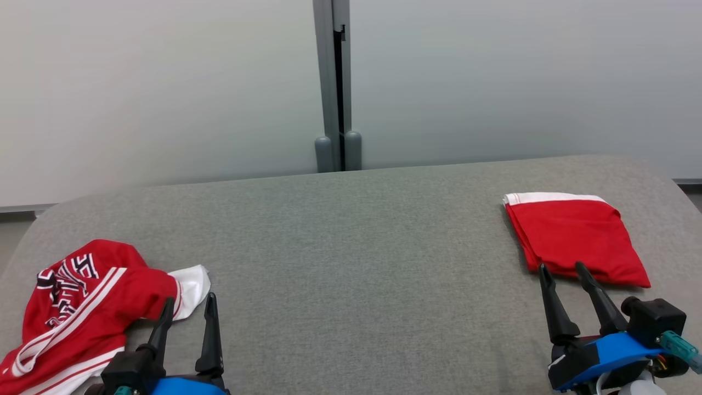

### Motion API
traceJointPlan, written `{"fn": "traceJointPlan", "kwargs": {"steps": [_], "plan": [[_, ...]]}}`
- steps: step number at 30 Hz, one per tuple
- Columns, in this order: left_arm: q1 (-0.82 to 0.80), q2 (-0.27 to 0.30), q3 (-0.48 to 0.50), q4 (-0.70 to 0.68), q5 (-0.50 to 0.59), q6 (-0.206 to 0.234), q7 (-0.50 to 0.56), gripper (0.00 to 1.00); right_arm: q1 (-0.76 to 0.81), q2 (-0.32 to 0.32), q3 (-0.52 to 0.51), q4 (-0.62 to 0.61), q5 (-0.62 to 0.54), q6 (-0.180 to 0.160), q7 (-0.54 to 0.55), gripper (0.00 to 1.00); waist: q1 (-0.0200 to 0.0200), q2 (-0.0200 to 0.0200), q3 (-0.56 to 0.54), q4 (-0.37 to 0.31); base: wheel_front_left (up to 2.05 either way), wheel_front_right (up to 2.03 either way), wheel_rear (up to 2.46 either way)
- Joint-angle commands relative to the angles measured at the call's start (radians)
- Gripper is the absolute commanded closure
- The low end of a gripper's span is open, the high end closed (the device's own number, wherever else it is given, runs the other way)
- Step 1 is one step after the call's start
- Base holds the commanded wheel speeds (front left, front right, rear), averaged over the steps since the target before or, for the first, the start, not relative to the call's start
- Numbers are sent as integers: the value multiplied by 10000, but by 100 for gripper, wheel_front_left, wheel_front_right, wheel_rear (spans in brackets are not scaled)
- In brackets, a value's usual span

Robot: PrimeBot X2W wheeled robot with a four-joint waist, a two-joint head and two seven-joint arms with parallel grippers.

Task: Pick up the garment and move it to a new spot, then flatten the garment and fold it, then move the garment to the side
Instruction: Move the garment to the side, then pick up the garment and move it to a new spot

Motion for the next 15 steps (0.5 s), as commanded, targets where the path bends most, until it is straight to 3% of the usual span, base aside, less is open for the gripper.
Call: {"fn": "traceJointPlan", "kwargs": {"steps": [1,7,15], "plan": [[-181,11,2,-11,12,-72,-46,0,132,76,-36,-74,0,1,-49,0,0,-1,12,110,0,0,0],[-307,54,164,93,34,-49,-48,0,185,260,259,-108,155,1,-49,0,0,-1,28,824,0,0,0],[-345,91,389,283,101,-14,-48,0,57,347,706,-14,287,1,-48,0,0,-1,31,2458,0,0,0]]}}
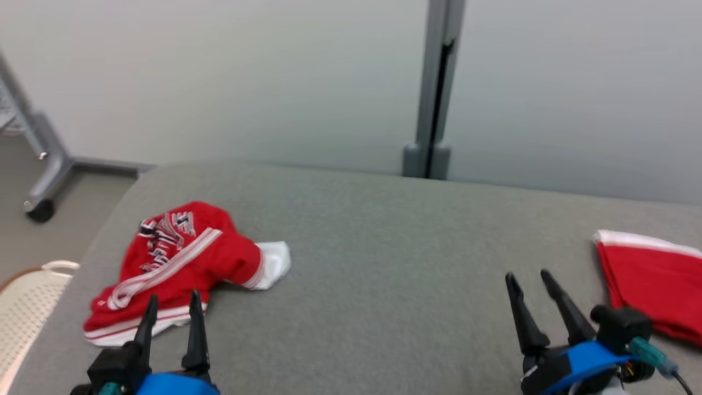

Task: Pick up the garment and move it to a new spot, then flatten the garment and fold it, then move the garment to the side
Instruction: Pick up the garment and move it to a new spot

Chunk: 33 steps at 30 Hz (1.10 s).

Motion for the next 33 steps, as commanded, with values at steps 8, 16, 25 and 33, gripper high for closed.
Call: {"fn": "traceJointPlan", "kwargs": {"steps": [8,16,25,33], "plan": [[107,109,437,44,53,153,-48,0,-159,188,678,188,286,1,-48,0,0,0,258,1759,0,0,0],[71,182,471,166,-3,106,-46,0,-289,225,1078,282,426,1,-49,0,0,0,312,2246,0,0,0],[-747,569,288,137,-206,35,394,0,-406,75,1320,351,550,1,-49,0,0,0,491,1757,0,0,0],[-2470,1368,-7,-495,-919,-28,2863,0,-663,-10,1427,359,594,1,-49,0,0,0,987,722,0,0,0]]}}
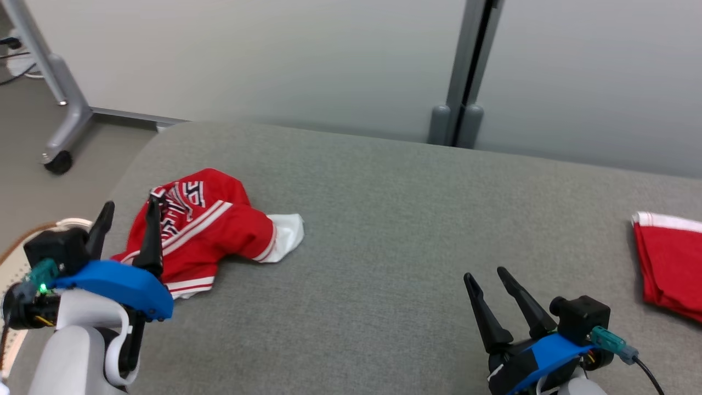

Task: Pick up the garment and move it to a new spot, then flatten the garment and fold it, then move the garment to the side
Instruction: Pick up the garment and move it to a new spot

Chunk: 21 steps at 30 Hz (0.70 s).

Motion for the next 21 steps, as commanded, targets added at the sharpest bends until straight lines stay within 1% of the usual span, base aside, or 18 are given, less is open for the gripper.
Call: {"fn": "traceJointPlan", "kwargs": {"steps": [1,4,6,9,12,15,18,21], "plan": [[-230,63,-75,-12,-80,-82,148,0,-179,-71,-35,-10,23,1,-49,0,1,0,43,-103,0,0,0],[-883,583,-408,113,-643,-87,1189,0,-361,-93,51,-6,62,1,-50,0,1,0,392,-597,0,0,0],[-1276,890,-697,338,-1308,-65,1945,0,-472,-136,81,8,93,1,-50,0,1,0,589,-908,0,0,0],[-1793,1589,-1301,850,-2069,-65,2955,0,-625,-162,123,54,130,1,-48,0,1,0,824,-1324,0,0,0],[-2221,2132,-1859,1458,-2881,-66,3729,0,-808,-190,184,81,194,1,-48,0,1,0,1040,-1689,0,0,0],[-2564,2625,-2237,2231,-3391,-67,4210,0,-999,-230,323,131,242,1,-50,0,1,0,1290,-2026,0,0,0],[-2864,2829,-2395,3112,-3668,-68,4204,0,-1192,-253,464,224,284,1,-48,0,1,0,1519,-2305,0,0,0],[-3094,2888,-2507,4076,-3829,-68,4318,0,-1338,-296,568,307,365,1,-48,0,1,0,1725,-2526,0,0,0]]}}
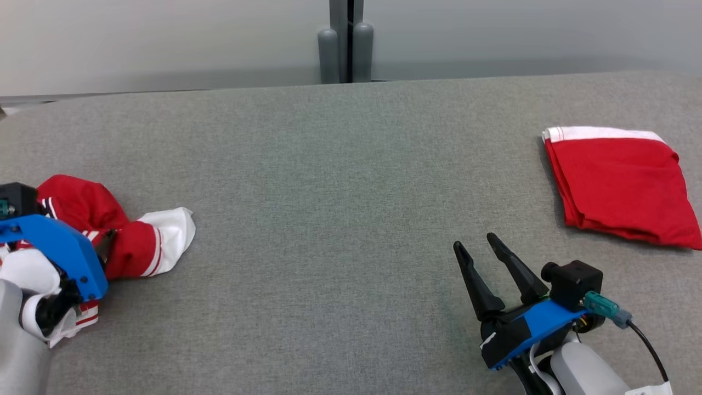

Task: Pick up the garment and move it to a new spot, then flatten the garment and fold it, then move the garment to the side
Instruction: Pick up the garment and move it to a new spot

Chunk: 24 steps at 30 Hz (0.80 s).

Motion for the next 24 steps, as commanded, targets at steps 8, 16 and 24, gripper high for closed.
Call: {"fn": "traceJointPlan", "kwargs": {"steps": [8,16,24], "plan": [[-186,98,-959,771,-817,-15,930,95,-189,-142,39,192,164,1,-48,0,-1,-2,30,-190,0,0,0],[-264,779,-2228,14,-1054,-14,655,100,169,78,153,384,206,1,-48,0,-1,-2,-975,-197,0,0,0],[-762,1529,-3392,-1888,-1392,-14,512,100,690,204,-102,478,216,1,-48,0,-1,-2,-1994,-470,0,0,0]]}}
